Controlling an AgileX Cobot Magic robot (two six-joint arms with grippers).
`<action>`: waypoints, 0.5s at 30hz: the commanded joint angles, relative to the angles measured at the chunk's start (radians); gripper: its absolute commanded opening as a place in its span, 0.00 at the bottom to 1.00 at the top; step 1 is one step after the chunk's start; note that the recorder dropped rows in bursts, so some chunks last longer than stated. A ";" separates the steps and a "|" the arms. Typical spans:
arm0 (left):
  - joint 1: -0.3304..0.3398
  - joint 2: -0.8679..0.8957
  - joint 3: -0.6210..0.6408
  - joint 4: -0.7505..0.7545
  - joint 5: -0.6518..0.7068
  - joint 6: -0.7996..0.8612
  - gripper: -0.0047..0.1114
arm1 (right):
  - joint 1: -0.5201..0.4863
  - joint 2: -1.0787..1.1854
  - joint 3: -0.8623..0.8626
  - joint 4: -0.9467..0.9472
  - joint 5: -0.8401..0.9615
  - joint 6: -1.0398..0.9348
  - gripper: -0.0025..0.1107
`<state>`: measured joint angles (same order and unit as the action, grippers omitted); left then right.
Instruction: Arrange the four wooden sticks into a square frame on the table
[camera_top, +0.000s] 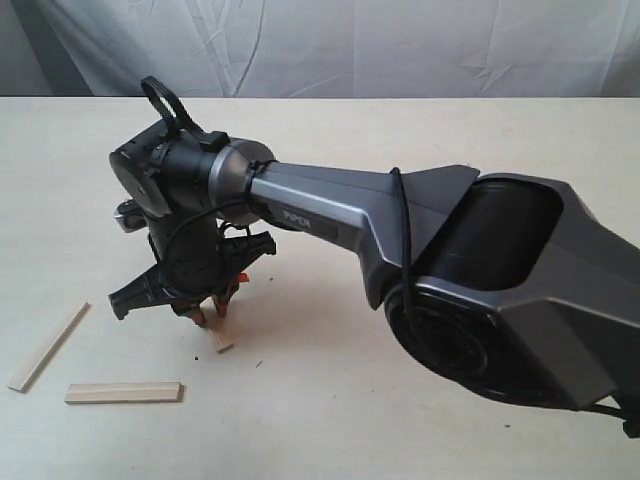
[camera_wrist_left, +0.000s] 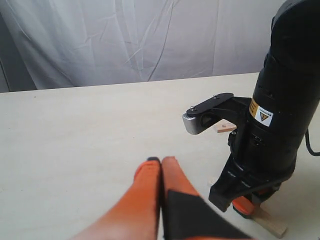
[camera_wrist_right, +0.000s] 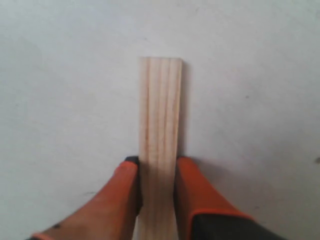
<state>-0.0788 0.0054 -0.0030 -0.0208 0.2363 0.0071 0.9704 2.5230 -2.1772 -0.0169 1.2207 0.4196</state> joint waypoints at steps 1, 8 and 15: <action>0.005 -0.005 0.003 0.001 -0.004 0.001 0.04 | -0.005 -0.009 0.002 -0.021 0.000 -0.001 0.03; 0.005 -0.005 0.003 0.001 -0.004 0.001 0.04 | -0.077 -0.139 -0.001 -0.053 0.000 -0.001 0.03; 0.005 -0.005 0.003 0.001 -0.004 0.001 0.04 | -0.184 -0.193 0.032 -0.066 0.000 0.070 0.03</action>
<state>-0.0788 0.0054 -0.0030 -0.0208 0.2363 0.0071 0.8129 2.3315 -2.1731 -0.0661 1.2145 0.4618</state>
